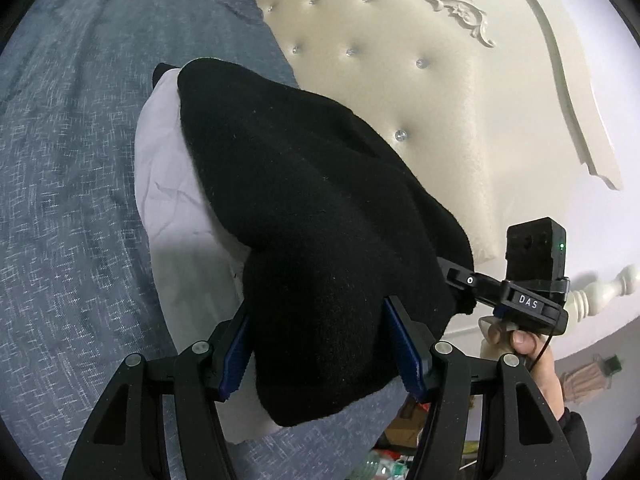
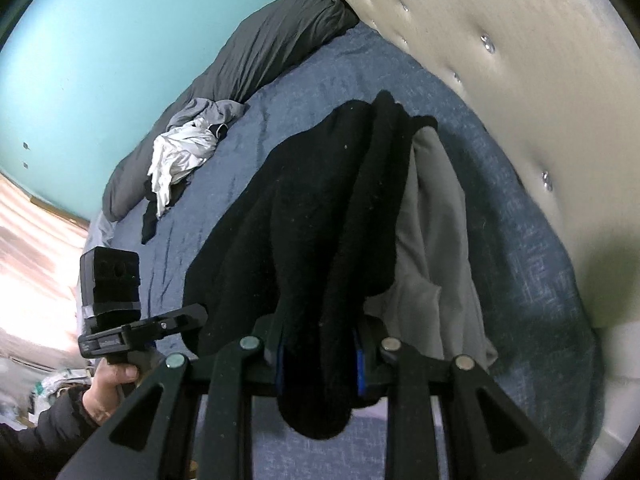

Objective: Fold clothes
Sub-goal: 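Lower the folded black sweatshirt onto the light grey folded cloth with both tools, then open the right tool and press the sweatshirt flat with the left tool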

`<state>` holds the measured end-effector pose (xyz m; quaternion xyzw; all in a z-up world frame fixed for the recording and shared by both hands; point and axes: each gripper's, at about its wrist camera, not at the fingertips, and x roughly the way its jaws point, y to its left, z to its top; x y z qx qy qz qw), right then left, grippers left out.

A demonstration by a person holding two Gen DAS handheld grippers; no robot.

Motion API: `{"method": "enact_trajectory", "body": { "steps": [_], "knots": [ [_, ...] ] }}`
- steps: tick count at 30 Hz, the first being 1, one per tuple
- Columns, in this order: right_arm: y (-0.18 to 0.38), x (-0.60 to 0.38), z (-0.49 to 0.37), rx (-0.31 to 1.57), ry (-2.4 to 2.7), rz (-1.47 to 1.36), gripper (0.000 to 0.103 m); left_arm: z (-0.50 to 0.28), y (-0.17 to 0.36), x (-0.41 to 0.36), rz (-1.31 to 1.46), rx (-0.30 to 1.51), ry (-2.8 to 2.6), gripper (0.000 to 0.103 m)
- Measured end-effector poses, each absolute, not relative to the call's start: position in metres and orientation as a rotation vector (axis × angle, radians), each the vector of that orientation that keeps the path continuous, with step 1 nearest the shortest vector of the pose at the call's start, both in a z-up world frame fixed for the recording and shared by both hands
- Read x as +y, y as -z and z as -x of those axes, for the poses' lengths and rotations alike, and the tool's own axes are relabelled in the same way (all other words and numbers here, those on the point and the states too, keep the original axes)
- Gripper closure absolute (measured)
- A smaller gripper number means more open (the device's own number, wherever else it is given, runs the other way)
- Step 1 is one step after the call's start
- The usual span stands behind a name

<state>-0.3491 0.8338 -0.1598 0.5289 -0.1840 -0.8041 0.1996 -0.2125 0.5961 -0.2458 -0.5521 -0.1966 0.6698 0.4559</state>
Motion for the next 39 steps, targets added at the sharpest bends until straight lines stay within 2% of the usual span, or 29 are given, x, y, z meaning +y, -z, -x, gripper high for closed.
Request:
{"method": "enact_trajectory", "body": {
  "steps": [6, 10, 13, 14, 22, 27, 28, 33, 39],
  "knots": [
    [0.172, 0.843, 0.341, -0.623, 2.209, -1.515, 0.079, 0.21, 0.252, 0.586, 1.412, -0.567, -1.607, 0.039],
    [0.183, 0.84, 0.339, -0.588, 2.241, -1.57, 0.078, 0.208, 0.258, 0.591, 1.437, -0.489, -1.62, 0.039],
    [0.186, 0.839, 0.335, -0.54, 2.29, -1.568, 0.072, 0.205, 0.258, 0.59, 1.437, -0.469, -1.624, 0.039],
    [0.184, 0.841, 0.333, -0.525, 2.322, -1.556, 0.067, 0.204, 0.256, 0.589, 1.432, -0.459, -1.628, 0.039],
    [0.148, 0.838, 0.312, -0.292, 2.561, -1.394, 0.064, 0.202, 0.212, 0.564, 1.259, -0.313, -1.822, 0.04],
    [0.118, 0.814, 0.311, -0.11, 2.674, -1.237, 0.064, 0.193, 0.196, 0.59, 1.161, -0.176, -1.842, 0.04],
    [0.114, 0.811, 0.313, -0.104, 2.683, -1.212, 0.065, 0.191, 0.197, 0.597, 1.149, -0.15, -1.842, 0.04],
    [0.121, 0.798, 0.329, -0.093, 2.64, -1.213, 0.092, 0.186, 0.208, 0.602, 1.142, -0.093, -1.819, 0.04],
    [0.176, 0.811, 0.352, -0.149, 2.615, -1.382, 0.102, 0.177, 0.218, 0.606, 1.147, -0.015, -1.839, 0.041]
  ]
}}
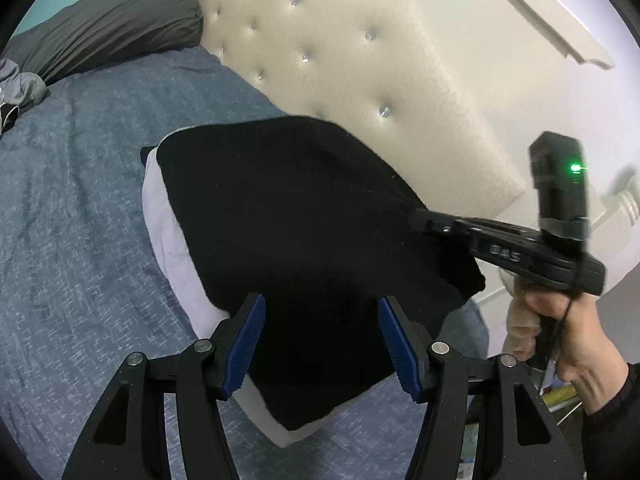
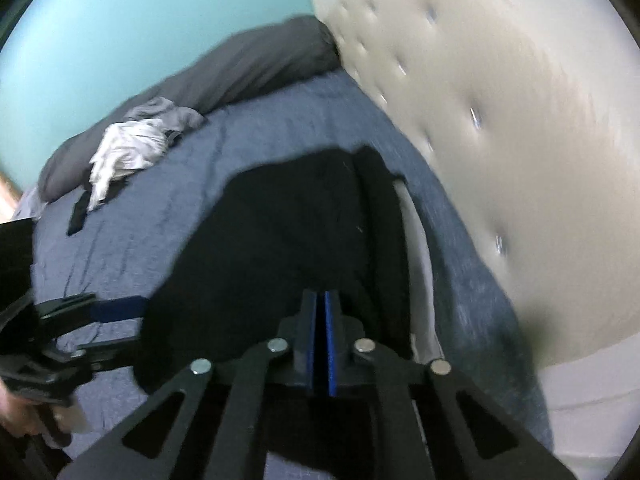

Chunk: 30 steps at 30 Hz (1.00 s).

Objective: Fold clothes
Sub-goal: 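Open the right tool and press the sweatshirt flat with the left tool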

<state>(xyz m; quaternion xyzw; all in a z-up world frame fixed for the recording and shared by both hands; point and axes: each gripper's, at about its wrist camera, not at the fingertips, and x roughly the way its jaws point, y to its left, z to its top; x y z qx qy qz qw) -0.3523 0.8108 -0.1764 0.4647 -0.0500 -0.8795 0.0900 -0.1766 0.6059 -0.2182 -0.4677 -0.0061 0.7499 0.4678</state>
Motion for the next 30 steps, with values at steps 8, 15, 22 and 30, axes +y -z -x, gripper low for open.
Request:
{"method": "enact_trajectory", "body": {
  "steps": [8, 15, 22, 30],
  "knots": [
    [0.215, 0.836, 0.349, -0.308, 2.634, -1.381, 0.103, 0.159, 0.232, 0.615, 1.124, 0.083, -1.826, 0.044],
    [0.185, 0.842, 0.353, -0.391, 2.673, -1.261, 0.103, 0.158, 0.229, 0.616, 1.122, 0.091, -1.847, 0.044],
    [0.156, 0.81, 0.384, -0.269, 2.487, -1.275, 0.102, 0.154, 0.229, 0.616, 1.11, 0.103, -1.86, 0.044],
    [0.176, 0.837, 0.406, -0.286, 2.601, -1.467, 0.103, 0.152, 0.228, 0.614, 1.108, 0.103, -1.848, 0.044]
  ]
}}
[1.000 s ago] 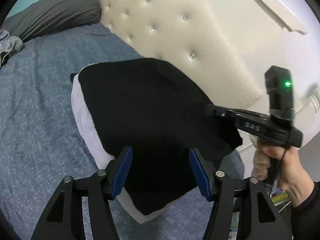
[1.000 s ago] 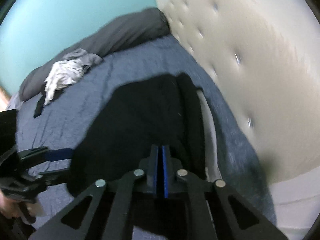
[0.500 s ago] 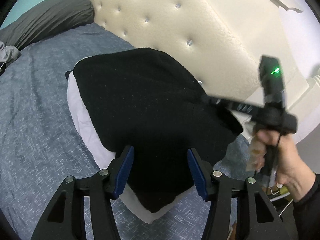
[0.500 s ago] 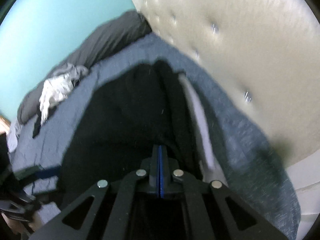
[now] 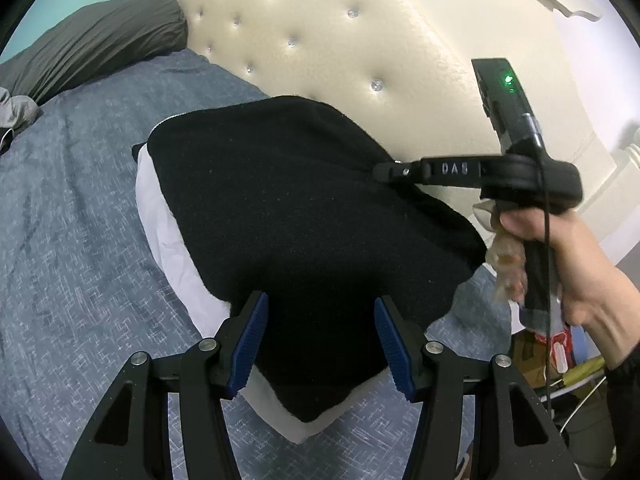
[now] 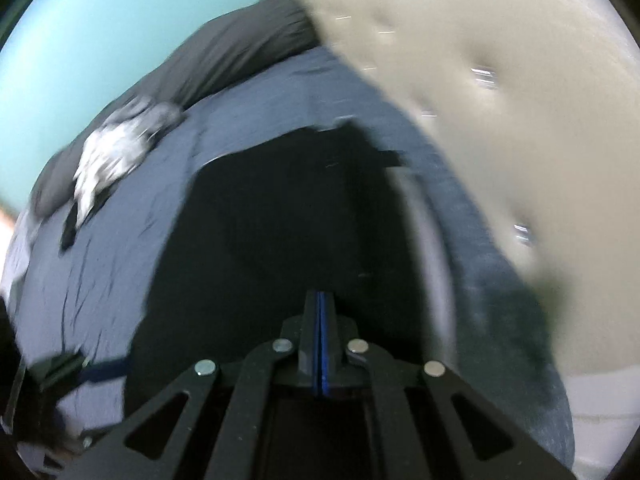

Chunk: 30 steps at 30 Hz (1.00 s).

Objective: Fold clothes
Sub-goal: 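Open the right tool and press the sweatshirt flat with the left tool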

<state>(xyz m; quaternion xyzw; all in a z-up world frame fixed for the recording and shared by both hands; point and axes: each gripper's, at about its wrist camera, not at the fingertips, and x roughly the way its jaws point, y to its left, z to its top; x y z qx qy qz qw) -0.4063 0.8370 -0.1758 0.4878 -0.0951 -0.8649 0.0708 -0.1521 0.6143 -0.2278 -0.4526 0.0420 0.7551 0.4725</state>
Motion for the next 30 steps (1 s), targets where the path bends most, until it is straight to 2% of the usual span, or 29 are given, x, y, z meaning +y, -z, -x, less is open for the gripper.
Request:
{"method": "enact_trajectory", "body": {
  "steps": [7, 11, 18, 22, 30],
  "knots": [
    [0.153, 0.825, 0.397, -0.256, 2.577, -1.31, 0.102, 0.154, 0.227, 0.611, 1.116, 0.094, -1.844, 0.044],
    [0.174, 0.808, 0.403, -0.129, 2.509, -1.456, 0.102, 0.153, 0.227, 0.611, 1.122, 0.089, -1.846, 0.044],
    [0.156, 0.842, 0.378, -0.299, 2.59, -1.33, 0.102, 0.155, 0.225, 0.607, 1.131, 0.087, -1.835, 0.044],
    [0.155, 0.835, 0.348, -0.255, 2.578, -1.295, 0.102, 0.154, 0.226, 0.603, 1.138, 0.081, -1.828, 0.044],
    [0.19, 0.854, 0.327, -0.343, 2.648, -1.31, 0.103, 0.148, 0.231, 0.602, 1.159, 0.087, -1.824, 0.045]
  ]
}}
